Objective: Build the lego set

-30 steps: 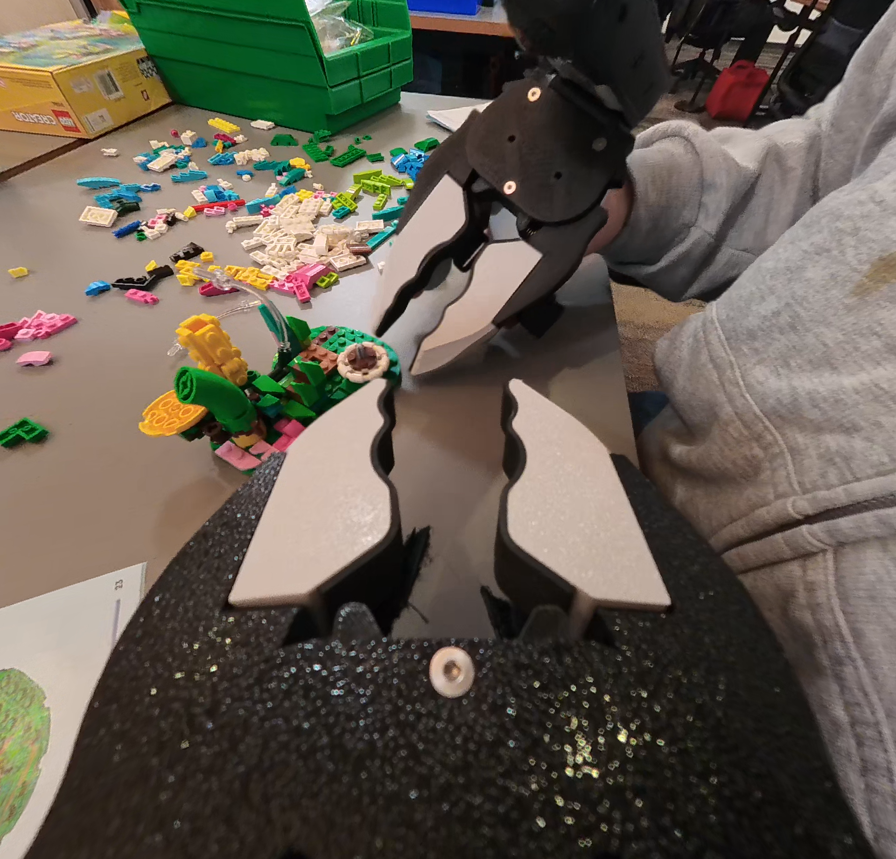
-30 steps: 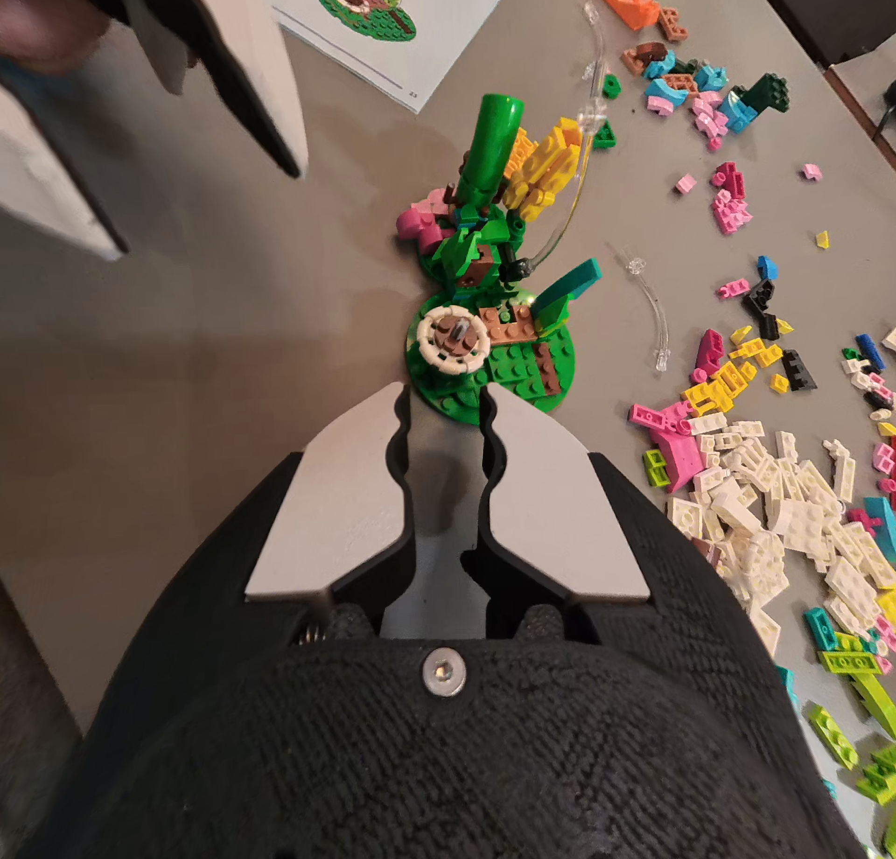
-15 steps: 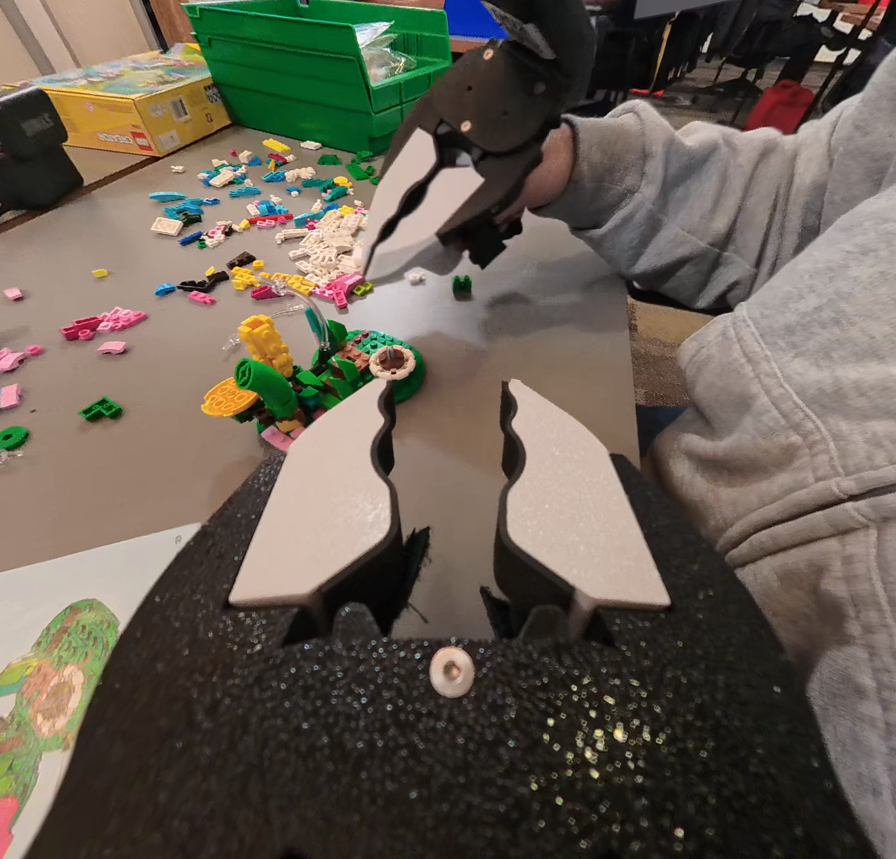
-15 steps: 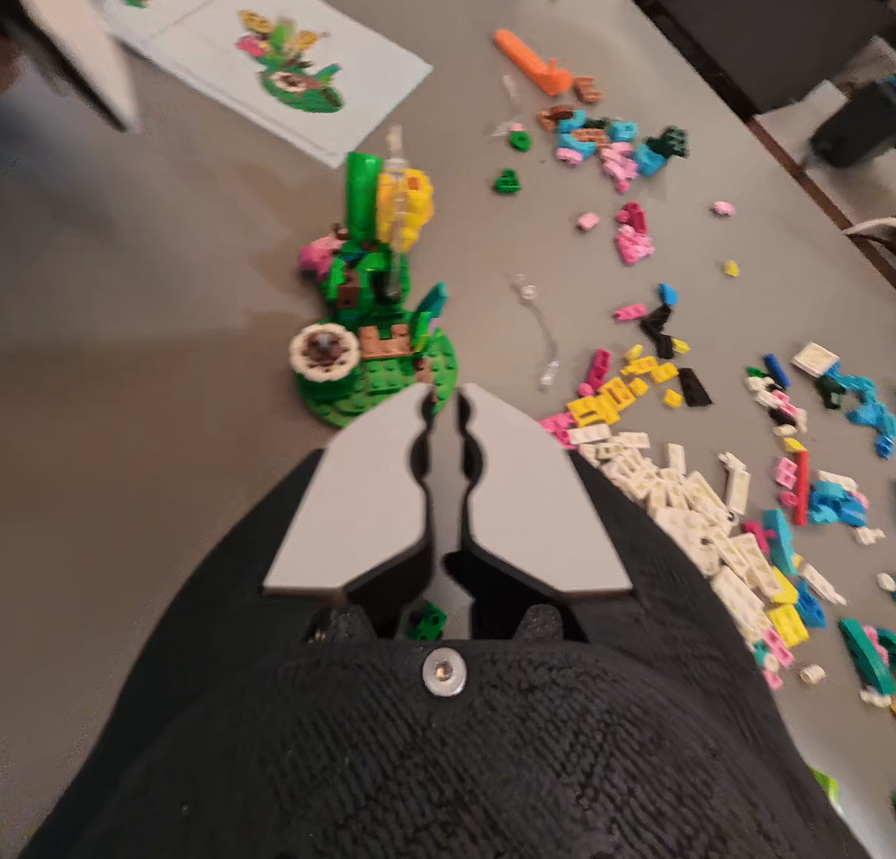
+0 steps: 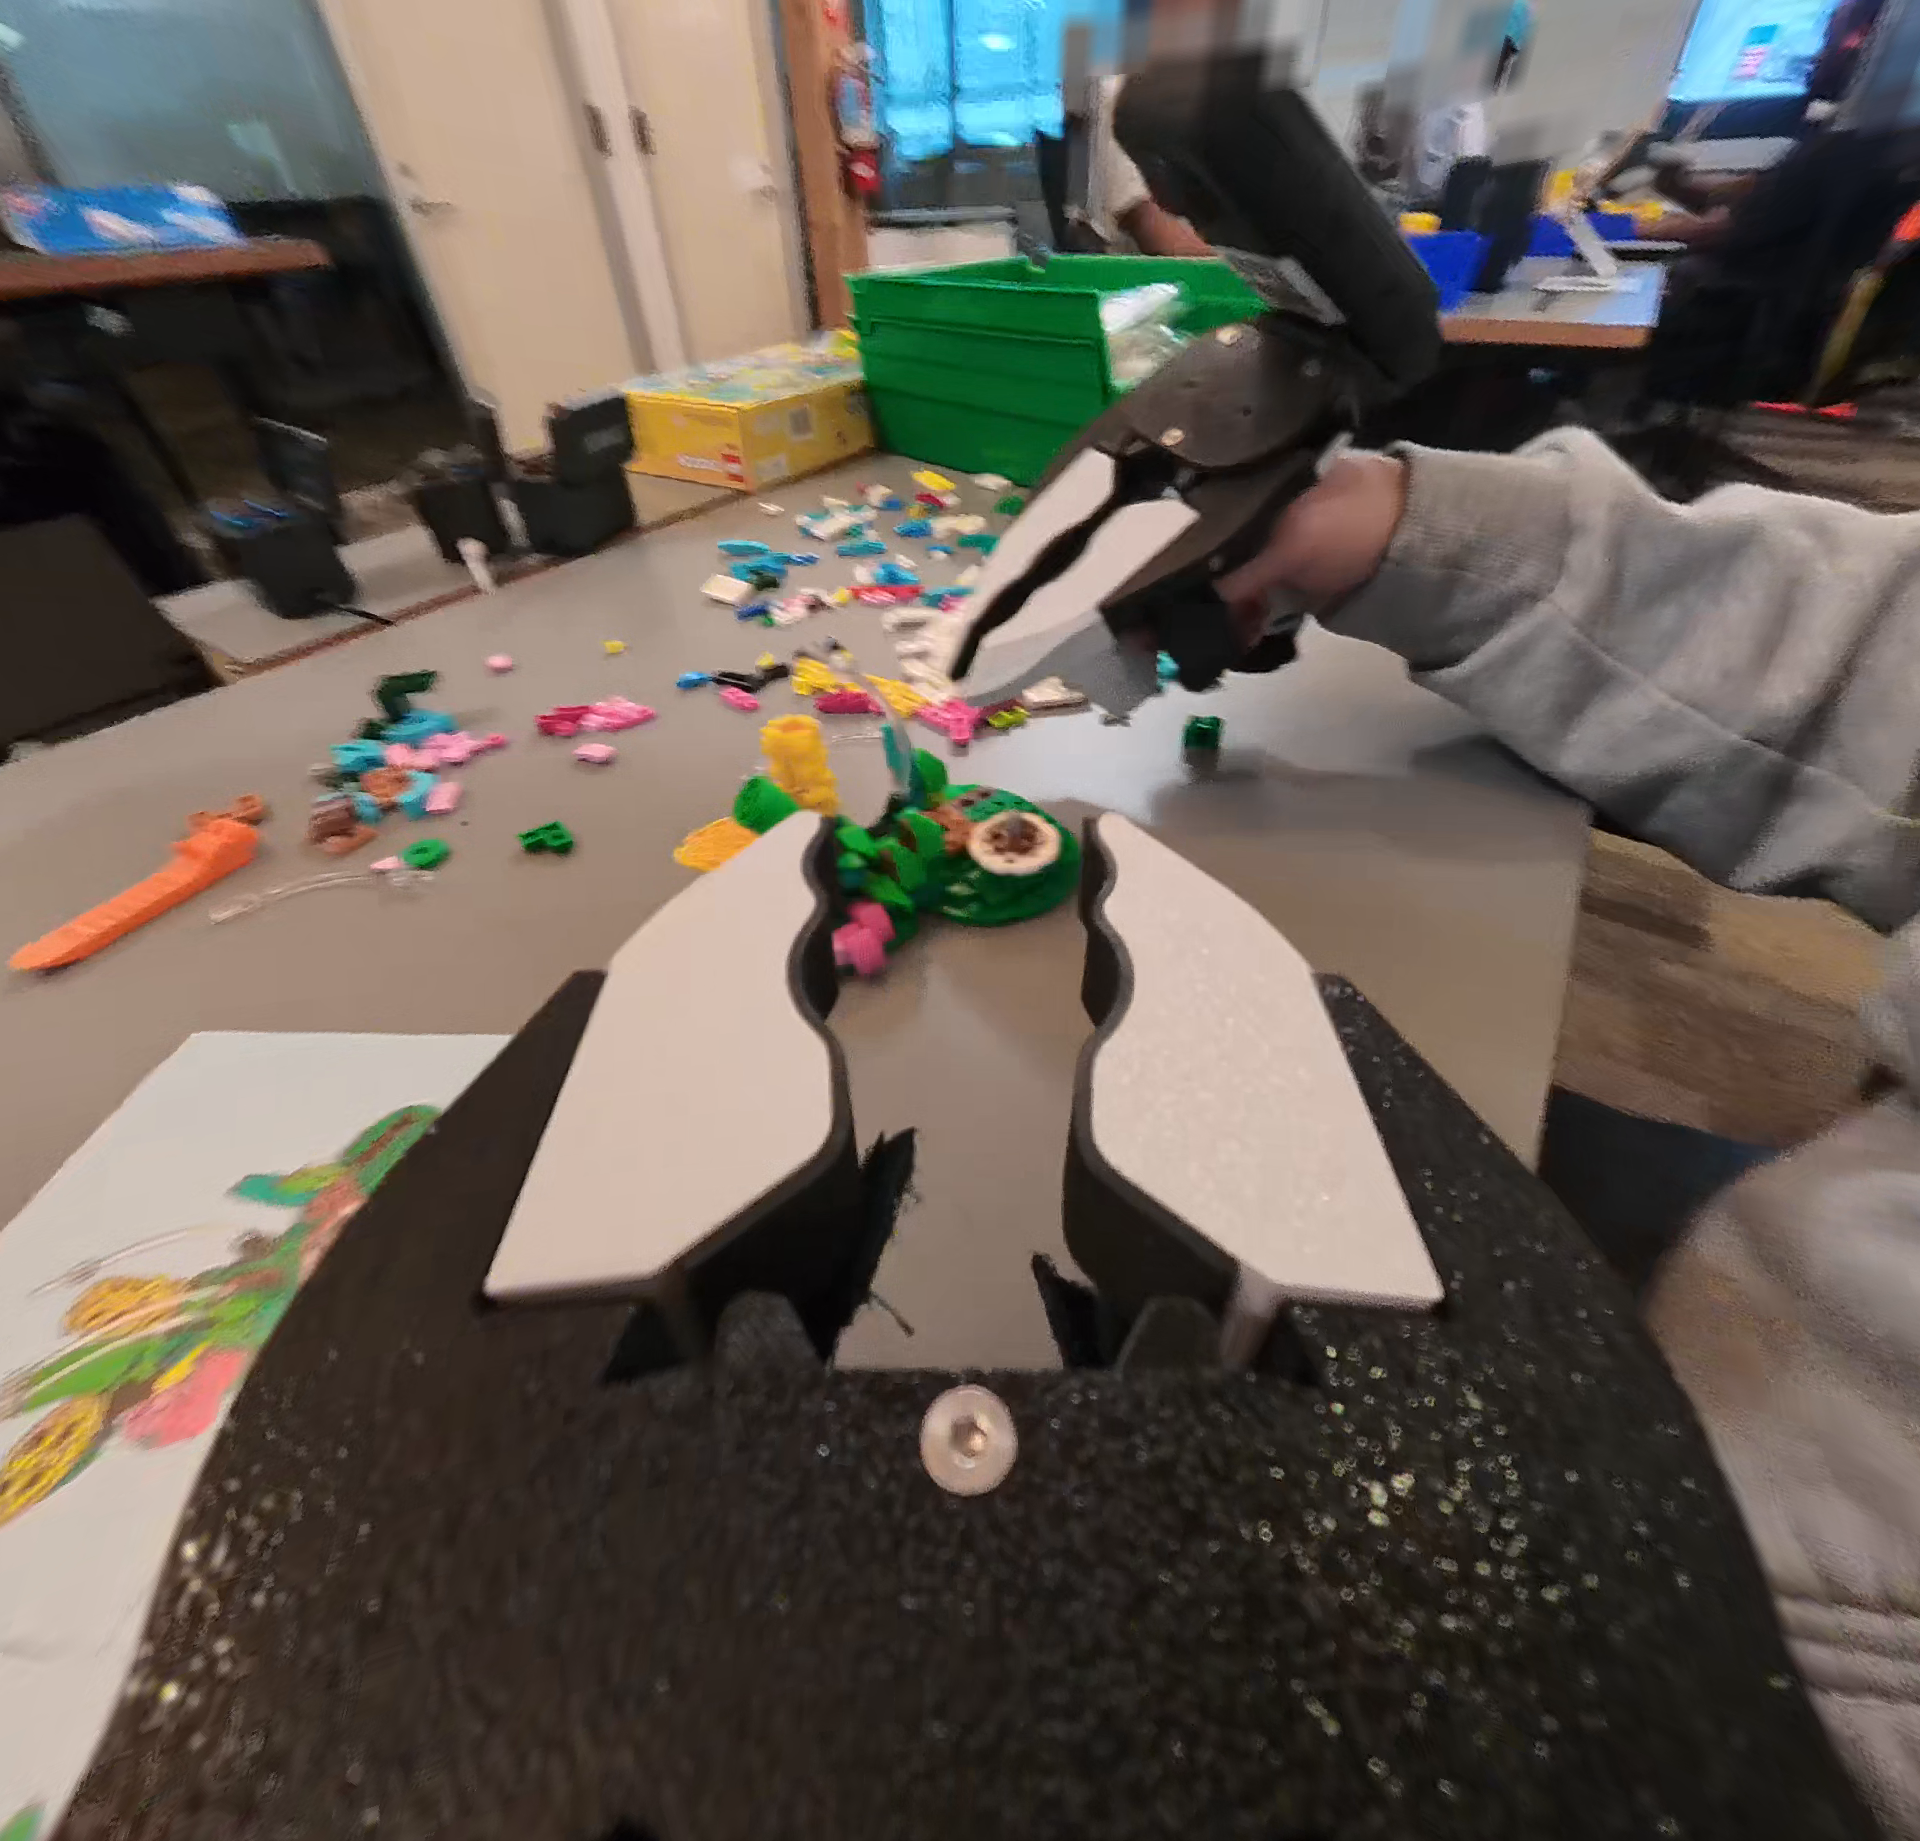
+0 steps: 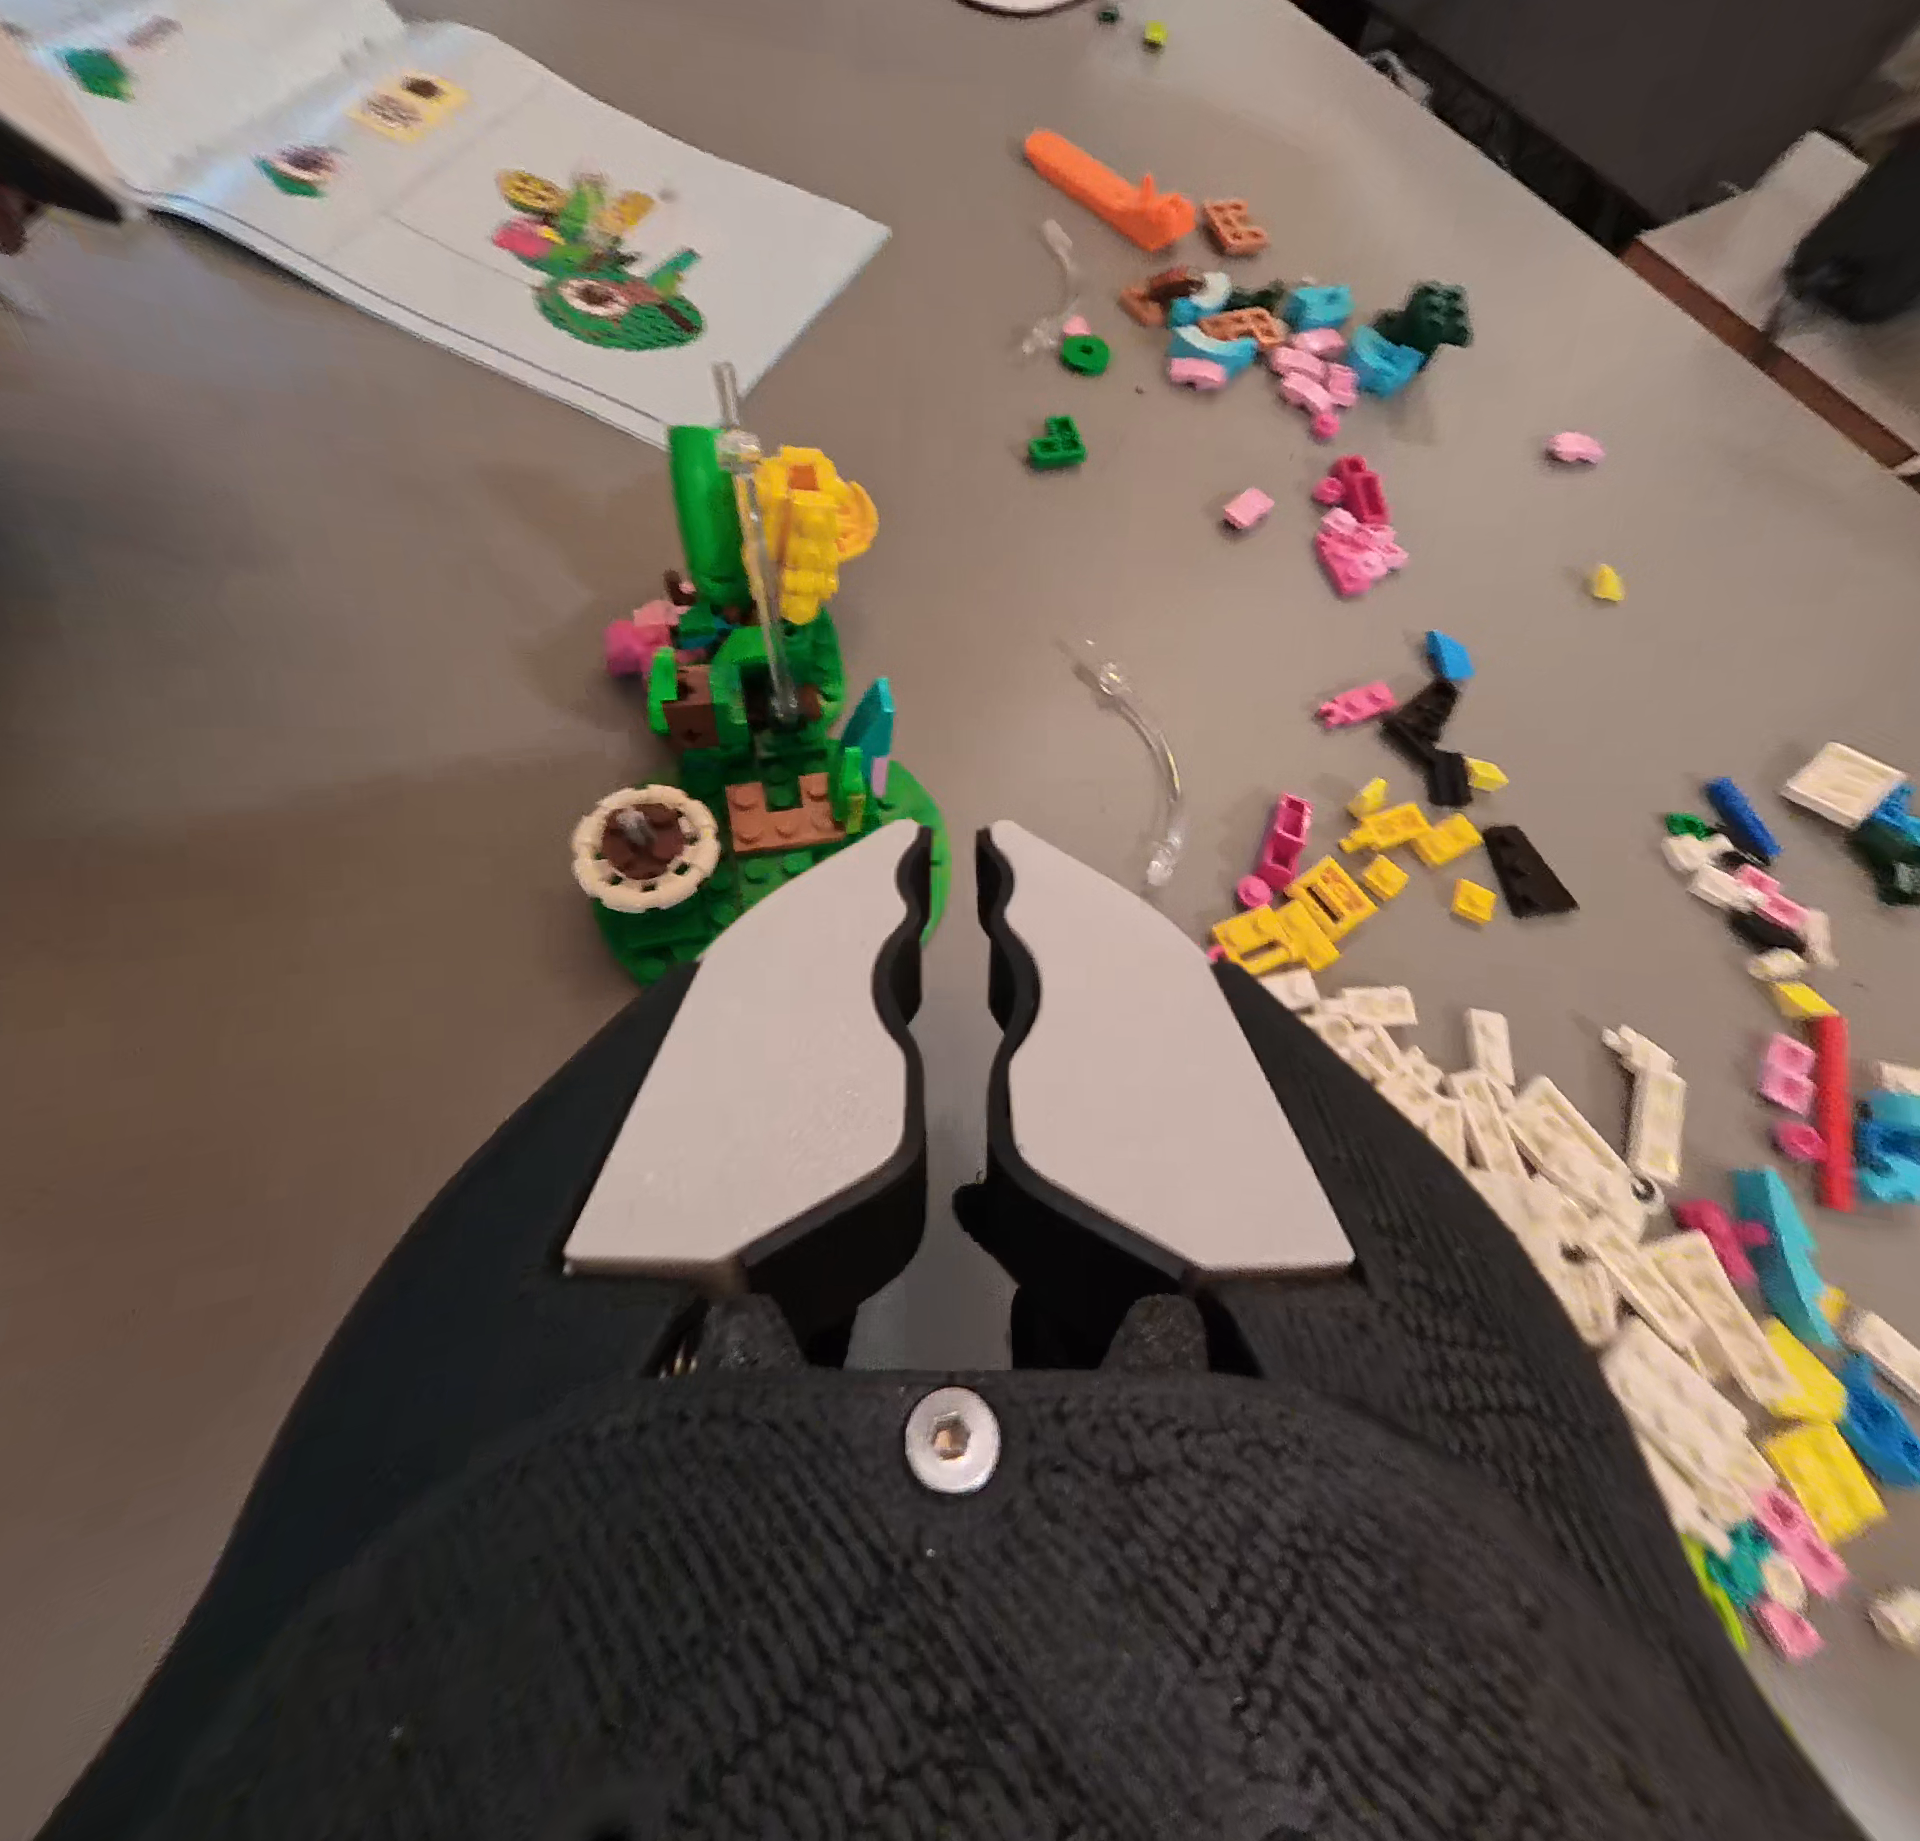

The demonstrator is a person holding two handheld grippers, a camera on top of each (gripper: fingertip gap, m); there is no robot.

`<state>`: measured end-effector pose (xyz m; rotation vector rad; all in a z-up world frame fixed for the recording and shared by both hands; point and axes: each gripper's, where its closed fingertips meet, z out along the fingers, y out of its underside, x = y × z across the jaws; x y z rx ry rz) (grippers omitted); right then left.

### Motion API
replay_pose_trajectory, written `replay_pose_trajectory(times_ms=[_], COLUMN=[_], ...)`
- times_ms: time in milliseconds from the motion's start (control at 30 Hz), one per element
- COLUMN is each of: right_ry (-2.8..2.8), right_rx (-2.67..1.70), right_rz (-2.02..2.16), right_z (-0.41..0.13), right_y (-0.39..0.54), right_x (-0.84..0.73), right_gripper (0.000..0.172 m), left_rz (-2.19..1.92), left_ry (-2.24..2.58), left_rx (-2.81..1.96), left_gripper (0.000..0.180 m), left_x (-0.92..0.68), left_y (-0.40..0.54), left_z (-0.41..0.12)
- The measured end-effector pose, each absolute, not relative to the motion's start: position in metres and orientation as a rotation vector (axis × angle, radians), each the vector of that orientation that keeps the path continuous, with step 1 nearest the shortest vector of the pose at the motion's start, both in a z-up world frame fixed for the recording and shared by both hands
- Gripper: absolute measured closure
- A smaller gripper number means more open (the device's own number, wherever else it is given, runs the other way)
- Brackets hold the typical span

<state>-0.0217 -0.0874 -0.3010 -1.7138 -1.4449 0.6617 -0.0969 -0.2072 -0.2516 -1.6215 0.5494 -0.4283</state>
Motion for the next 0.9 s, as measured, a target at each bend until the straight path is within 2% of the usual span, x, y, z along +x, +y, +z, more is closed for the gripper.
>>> replay_pose_trajectory(times_ms=[33,167,467,900], right_ry=[-1.449,-1.406,-1.496,-1.614], right_rx=[-1.701,-1.674,-1.719,-1.731], right_rz=[0.694,0.803,0.878,0.846], right_z=[-0.299,-0.289,-0.305,-0.324], right_y=[-0.089,-0.094,-0.1,-0.097], right_x=[-0.023,-0.021,-0.035,-0.05], right_gripper=[0.163,0.158,0.145,0.151], left_rz=[-0.373,-0.176,-0.207,-0.262], left_ry=[0.51,0.47,0.548,0.614], left_rx=[-1.587,-1.486,-1.48,-1.499], left_gripper=[0.139,0.144,0.14,0.14], left_x=[-0.104,-0.121,-0.103,-0.094], left_y=[-0.208,-0.215,-0.222,-0.224], left_z=[-0.248,-0.238,-0.243,-0.249])
